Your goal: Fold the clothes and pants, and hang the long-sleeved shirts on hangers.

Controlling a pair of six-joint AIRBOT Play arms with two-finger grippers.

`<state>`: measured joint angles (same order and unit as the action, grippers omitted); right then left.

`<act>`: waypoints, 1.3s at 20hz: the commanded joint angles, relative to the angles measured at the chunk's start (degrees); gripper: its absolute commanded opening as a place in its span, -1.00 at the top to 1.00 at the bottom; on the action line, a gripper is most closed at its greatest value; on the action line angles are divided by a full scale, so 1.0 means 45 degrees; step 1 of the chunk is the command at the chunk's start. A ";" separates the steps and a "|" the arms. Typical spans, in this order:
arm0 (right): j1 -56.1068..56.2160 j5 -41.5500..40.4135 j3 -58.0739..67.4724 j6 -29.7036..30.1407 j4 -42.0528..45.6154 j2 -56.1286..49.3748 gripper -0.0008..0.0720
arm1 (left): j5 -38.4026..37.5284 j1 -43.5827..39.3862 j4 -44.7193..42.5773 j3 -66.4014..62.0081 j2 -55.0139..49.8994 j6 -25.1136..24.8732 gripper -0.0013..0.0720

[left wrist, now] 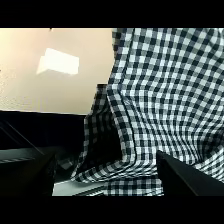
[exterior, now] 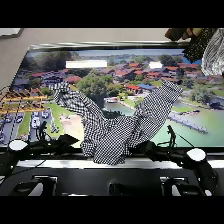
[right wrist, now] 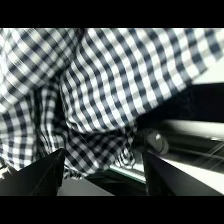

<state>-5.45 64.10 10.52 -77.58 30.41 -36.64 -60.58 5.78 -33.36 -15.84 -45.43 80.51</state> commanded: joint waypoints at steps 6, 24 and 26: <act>0.0073 -0.0277 -0.0680 0.1248 -0.1146 0.0010 -0.56 | 0.0622 -0.0209 0.0063 0.0019 -0.0063 0.0010 -1.00; 0.7461 -0.7082 -0.0583 -0.2973 -0.1404 0.0010 0.90 | 0.0937 -0.2098 0.0408 0.0019 -0.2239 -0.1268 -1.00; 0.7461 -0.6921 -0.0583 -0.3186 -0.1409 0.0010 0.90 | 0.1302 -0.2633 0.1530 0.0019 -0.2594 -0.1923 -1.00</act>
<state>27.88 31.97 7.86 -90.21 23.97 -36.64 -56.18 -2.90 -31.00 -15.77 -54.43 75.53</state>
